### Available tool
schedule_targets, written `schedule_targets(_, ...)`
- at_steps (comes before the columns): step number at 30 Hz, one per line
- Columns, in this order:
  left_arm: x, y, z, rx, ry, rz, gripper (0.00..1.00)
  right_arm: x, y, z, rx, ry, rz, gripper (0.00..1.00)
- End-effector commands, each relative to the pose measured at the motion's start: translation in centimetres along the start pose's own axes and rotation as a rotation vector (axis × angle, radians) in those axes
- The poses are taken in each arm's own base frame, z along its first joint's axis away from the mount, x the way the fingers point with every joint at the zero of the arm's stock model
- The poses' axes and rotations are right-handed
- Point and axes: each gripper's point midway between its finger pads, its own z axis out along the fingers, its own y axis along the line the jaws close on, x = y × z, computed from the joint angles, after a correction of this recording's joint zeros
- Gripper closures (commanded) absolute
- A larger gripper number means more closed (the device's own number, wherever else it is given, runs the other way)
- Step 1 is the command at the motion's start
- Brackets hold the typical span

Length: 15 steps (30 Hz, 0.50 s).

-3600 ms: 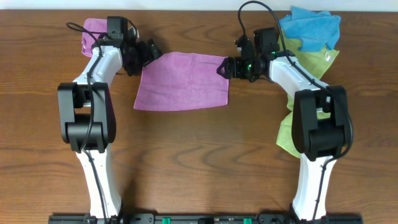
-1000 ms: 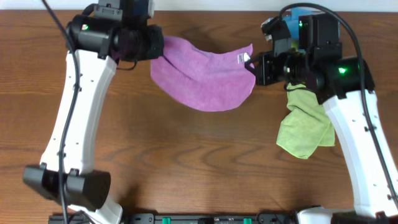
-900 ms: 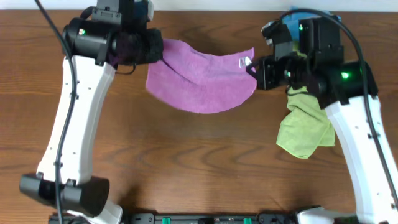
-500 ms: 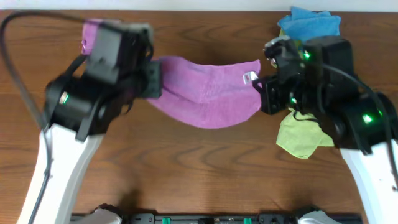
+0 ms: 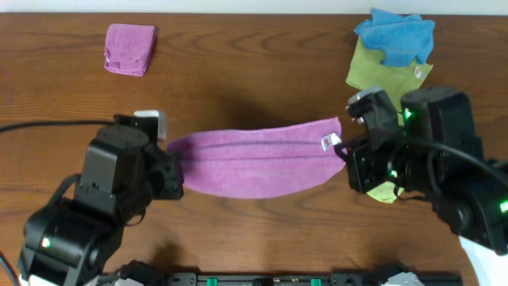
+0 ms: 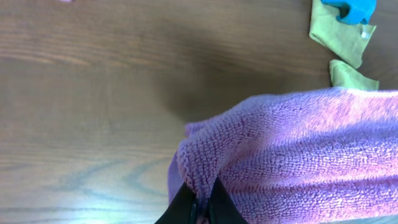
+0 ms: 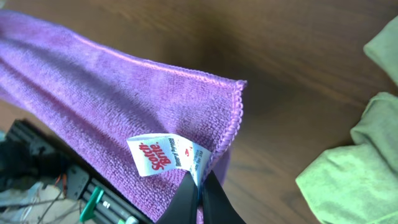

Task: Fold the cloth
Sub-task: 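Hold the pink cloth taut between both grippers and lower it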

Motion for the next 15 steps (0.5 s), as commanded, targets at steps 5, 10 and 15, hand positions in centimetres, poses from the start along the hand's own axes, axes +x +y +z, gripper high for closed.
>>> schedule_targets(5, 2.1, 2.2, 1.8, -0.091, 0.055, -0.087, 0.94, 1.9, 0.4, 2.3, 0.1, 0.059, -0.004, 0.98)
schedule_targets(10, 1.7, 2.4, 2.6, -0.099, 0.028, -0.086, 0.94, 2.6, 1.0, 4.4, 0.085, 0.078, -0.007, 0.99)
schedule_targets(15, 0.9, 2.6, 5.0, -0.13, 0.039, -0.085, 0.95, 2.3, 0.7, 6.9, 0.094, 0.104, -0.004, 0.98)
